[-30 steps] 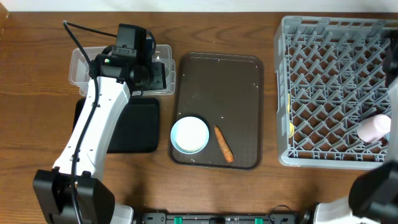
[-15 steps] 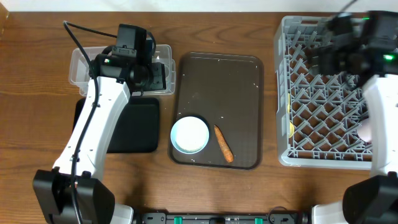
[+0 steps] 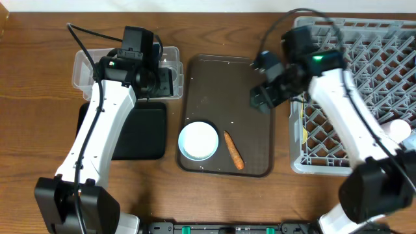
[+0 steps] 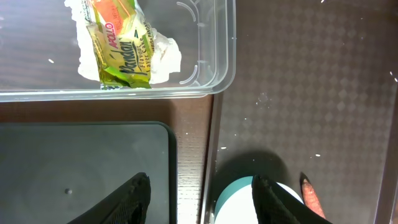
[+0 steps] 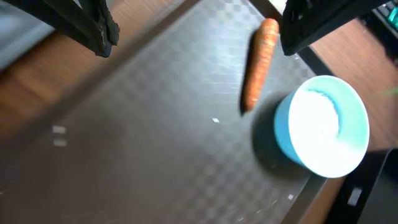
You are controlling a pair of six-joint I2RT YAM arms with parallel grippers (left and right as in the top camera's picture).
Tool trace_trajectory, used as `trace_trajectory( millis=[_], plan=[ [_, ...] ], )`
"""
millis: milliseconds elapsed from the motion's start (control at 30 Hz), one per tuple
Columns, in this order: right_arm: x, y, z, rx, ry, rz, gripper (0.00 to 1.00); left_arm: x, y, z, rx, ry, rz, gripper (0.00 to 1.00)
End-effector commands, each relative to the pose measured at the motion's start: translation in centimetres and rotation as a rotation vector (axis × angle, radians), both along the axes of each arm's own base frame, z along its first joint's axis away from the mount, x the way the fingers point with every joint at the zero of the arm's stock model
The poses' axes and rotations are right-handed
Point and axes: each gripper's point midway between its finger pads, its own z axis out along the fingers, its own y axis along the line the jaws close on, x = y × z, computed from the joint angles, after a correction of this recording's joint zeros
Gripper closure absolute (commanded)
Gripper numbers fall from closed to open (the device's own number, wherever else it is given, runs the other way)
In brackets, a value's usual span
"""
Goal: Sort waste into correct bins and load items into the dishwasher rack
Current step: 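Return the right gripper over the rack and reach left gripper to the bowl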
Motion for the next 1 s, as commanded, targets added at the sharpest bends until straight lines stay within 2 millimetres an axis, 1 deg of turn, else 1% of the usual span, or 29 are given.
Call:
trace_trajectory(
  millis=[0,67,133,233,333,400,600,733,833,967],
  plan=[
    [-0.9,2.0,-1.9,0.000,0.067,0.014,0.17,-0.2,-0.1,0.0,-0.002,0.014,0.014,0.45],
    [-0.8,2.3,-2.8,-0.024,0.079,-0.001,0.16,-0.8,-0.3,-0.2,-0.015,0.042,0.043,0.45],
    [-0.4,1.9,-3.4,-0.065,0.078,-0.047,0.16,-1.6,-0.9,-0.5,-0.015,0.076,0.040,0.45],
    [0.0,1.8,-3.7,-0.074,0.075,-0.067,0.15,-2.8,-2.3,-1.0,-0.008,0.109,0.008,0.45],
    [0.2,1.7,-3.8,-0.082,0.071,-0.088,0.16,-3.8,-3.9,-1.7,-0.018,0.142,0.012,0.45],
    [0.8,0.8,-4.0,-0.128,0.056,-0.153,0.16,-4.6,-5.1,-2.3,-0.021,0.164,0.011,0.45],
    [3.3,-3.0,-4.1,-0.281,-0.034,-0.352,0.15,-7.1,-8.5,-4.2,-0.023,0.231,0.002,0.45],
    [5.6,-5.7,-3.0,-0.344,-0.122,-0.467,0.16,-8.2,-10.4,-5.6,-0.033,0.244,0.008,0.45],
    [7.0,-7.6,-1.4,-0.355,-0.166,-0.541,0.16,-8.8,-11.5,-6.5,-0.045,0.241,0.008,0.45],
    [8.8,-10.2,1.3,-0.326,-0.218,-0.628,0.16,-9.3,-12.9,-7.8,-0.054,0.221,-0.033,0.45]
  ],
)
